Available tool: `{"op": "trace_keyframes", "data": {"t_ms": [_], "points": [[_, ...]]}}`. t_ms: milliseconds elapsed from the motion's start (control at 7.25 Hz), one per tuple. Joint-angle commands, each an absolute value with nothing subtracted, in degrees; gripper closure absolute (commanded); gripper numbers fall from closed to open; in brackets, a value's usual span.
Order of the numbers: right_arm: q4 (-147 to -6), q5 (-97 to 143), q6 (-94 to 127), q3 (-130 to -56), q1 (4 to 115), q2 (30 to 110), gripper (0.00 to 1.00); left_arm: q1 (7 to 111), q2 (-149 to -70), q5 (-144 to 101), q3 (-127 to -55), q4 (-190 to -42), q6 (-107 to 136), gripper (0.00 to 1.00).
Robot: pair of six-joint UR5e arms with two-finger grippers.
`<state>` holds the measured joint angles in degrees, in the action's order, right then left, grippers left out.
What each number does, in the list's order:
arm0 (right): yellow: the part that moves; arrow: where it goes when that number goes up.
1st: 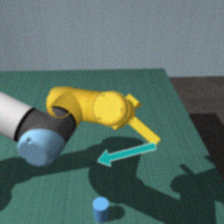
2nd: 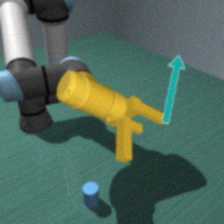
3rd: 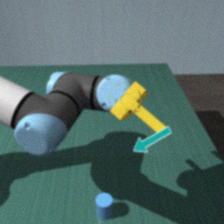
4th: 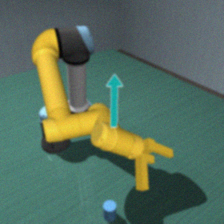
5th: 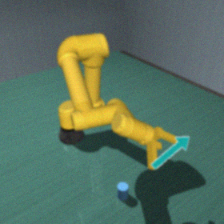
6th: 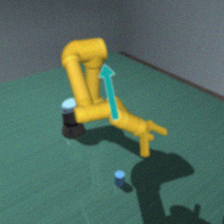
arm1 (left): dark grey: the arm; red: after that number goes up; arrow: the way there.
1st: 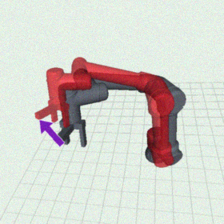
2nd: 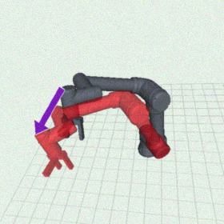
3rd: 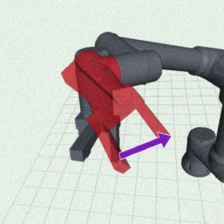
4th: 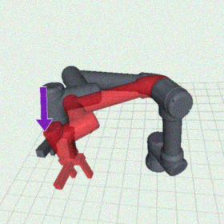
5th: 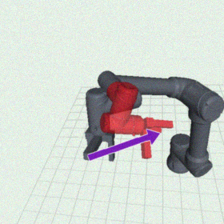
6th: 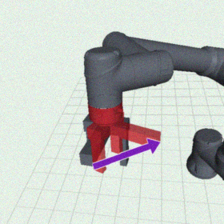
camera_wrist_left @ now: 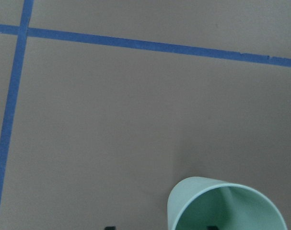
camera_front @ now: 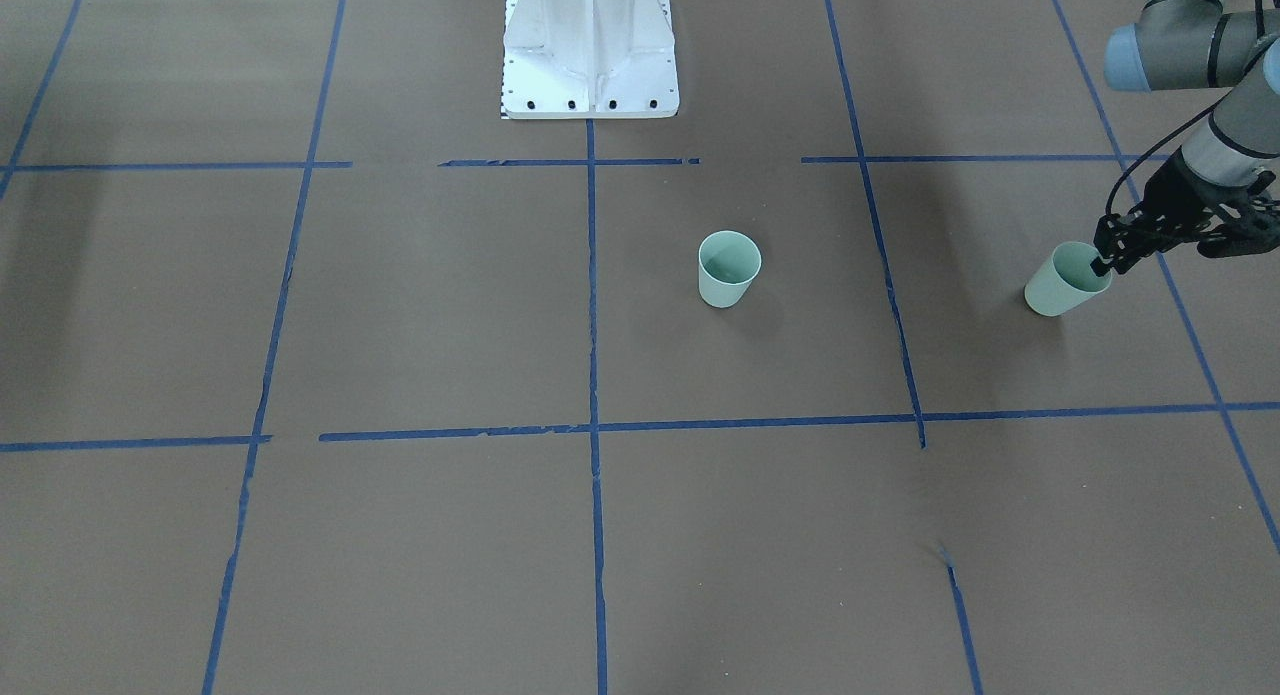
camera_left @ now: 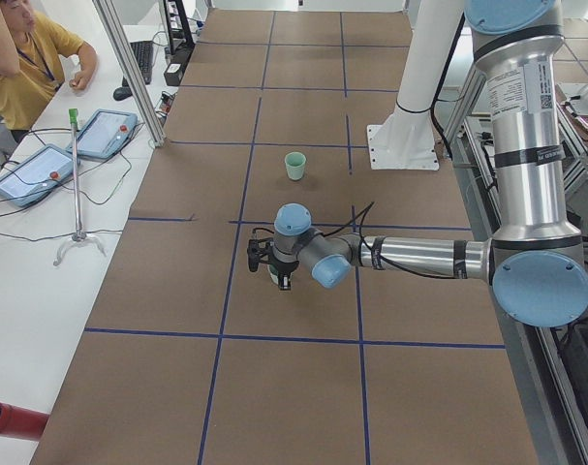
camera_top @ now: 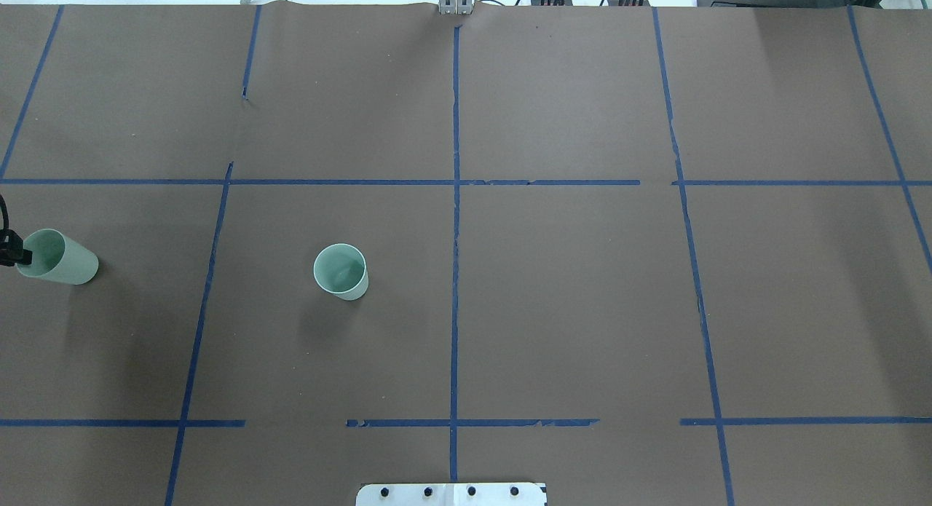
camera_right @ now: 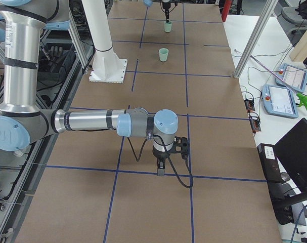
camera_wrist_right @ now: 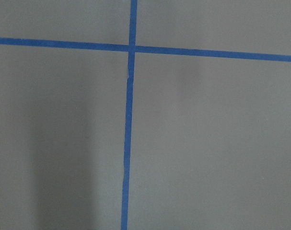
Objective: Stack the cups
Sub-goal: 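Lower the left gripper onto the pale green cup at the table edge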
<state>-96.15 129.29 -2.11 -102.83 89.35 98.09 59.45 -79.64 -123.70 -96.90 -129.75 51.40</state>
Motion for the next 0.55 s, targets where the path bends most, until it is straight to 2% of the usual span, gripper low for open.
{"op": "trace_keyframes", "data": {"t_ms": [0,138,414], "points": [[-96.2,129.3,-2.1,-102.8,89.4,98.1,0.0,59.7,-80.1,-124.1,-98.3,-129.6,51.3,1.0],[-96.2,129.3,-2.1,-102.8,89.3,98.1,0.0,59.7,-80.6,-124.2,-101.6,-124.6,51.2,1.0],[-96.2,129.3,-2.1,-102.8,89.3,98.1,0.0,60.1,-87.1,-124.2,-112.2,-102.8,51.4,1.0]]}}
